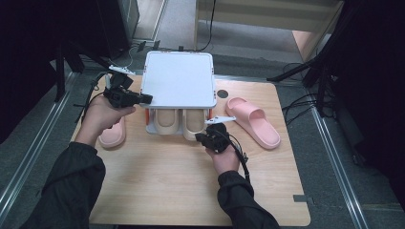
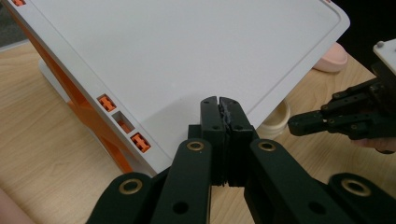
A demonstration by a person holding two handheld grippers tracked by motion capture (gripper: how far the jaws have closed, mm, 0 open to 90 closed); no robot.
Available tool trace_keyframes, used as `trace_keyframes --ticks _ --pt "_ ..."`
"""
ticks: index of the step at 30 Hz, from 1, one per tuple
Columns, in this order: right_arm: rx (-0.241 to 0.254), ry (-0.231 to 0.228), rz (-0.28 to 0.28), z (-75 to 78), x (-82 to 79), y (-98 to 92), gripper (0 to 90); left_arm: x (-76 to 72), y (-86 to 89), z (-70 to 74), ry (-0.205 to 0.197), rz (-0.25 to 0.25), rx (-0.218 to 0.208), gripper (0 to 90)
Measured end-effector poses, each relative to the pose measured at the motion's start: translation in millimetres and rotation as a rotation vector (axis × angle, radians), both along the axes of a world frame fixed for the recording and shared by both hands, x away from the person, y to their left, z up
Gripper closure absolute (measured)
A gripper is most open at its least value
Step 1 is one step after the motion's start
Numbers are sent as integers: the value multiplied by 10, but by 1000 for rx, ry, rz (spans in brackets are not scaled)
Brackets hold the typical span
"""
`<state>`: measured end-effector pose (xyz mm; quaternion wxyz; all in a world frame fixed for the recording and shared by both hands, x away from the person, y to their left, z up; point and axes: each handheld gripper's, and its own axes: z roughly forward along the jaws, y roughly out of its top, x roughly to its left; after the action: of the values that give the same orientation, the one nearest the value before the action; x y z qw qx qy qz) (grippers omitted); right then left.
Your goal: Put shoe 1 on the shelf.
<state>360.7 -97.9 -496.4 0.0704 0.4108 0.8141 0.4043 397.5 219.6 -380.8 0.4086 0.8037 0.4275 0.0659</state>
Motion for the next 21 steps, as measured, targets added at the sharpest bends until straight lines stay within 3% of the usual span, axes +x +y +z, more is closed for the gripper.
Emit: trace_keyframes --ticks 6,9,14,17,21 --pt "-9 -10 -1 -10 132 95 880 0 8 -5 -7 -5 -8 881" --pt "-4 11 -7 -3 126 106 870 -1 16 1 -8 -9 -4 856" --pt "26 14 34 47 -27 92 814 -25 4 33 -4 -27 15 760" --pt "46 28 67 76 -131 48 770 -17 -2 39 14 -29 -5 700" --pt "73 53 104 123 -266 -37 720 -15 -5 57 23 -26 -33 535"
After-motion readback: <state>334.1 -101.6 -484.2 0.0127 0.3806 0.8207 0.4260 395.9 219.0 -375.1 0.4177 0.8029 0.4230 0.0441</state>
